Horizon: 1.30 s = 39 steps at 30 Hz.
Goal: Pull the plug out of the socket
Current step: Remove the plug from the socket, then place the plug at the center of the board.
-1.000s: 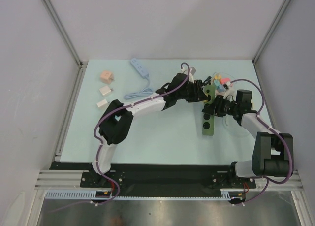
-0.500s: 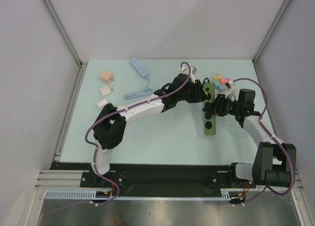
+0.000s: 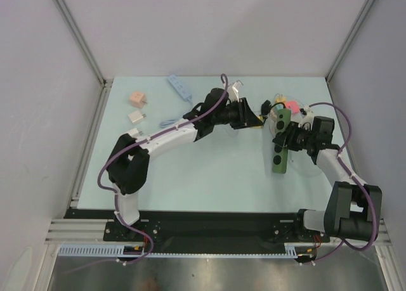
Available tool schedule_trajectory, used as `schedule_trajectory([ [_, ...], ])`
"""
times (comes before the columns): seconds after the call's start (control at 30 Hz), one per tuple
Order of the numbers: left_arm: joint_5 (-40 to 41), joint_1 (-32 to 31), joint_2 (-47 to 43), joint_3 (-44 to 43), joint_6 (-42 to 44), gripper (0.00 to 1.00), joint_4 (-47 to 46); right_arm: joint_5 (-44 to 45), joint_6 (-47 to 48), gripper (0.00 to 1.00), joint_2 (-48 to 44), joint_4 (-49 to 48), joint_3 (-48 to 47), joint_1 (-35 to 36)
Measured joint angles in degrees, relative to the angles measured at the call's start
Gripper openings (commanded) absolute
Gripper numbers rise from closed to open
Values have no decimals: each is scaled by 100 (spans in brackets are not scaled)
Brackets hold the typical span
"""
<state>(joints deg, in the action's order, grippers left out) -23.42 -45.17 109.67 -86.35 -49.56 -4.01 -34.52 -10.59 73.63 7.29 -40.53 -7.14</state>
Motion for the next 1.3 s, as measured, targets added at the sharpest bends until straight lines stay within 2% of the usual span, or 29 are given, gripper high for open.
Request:
schedule_trajectory([
  [0.13, 269, 2, -492, -153, 321, 0, 466, 503, -33, 0, -2, 7, 0, -63],
  [0.33, 734, 7, -977, -20, 728, 0, 758, 483, -33, 0, -2, 7, 0, -68],
  [0.53, 975, 376, -1762, 1475, 962, 0, 719, -483, 90, 0, -2, -15, 2, -282],
  [0.73, 1182, 1419, -2929, 3335, 1010, 0, 592, -1209, 164, 0, -2, -31, 4, -387],
  [0.9, 1370, 2295, -3864, 4485, 979, 0, 442, -1443, 164, 0, -2, -52, 35, -387],
  [1.13, 1436, 3545, -4336, 5602, 632, 0, 151, -1556, 162, 0, -2, -72, 37, -391],
  [1.3, 1609, 4079, -4334, 5866, 302, 0, 240, -1593, 162, 0, -2, -74, 37, -391],
])
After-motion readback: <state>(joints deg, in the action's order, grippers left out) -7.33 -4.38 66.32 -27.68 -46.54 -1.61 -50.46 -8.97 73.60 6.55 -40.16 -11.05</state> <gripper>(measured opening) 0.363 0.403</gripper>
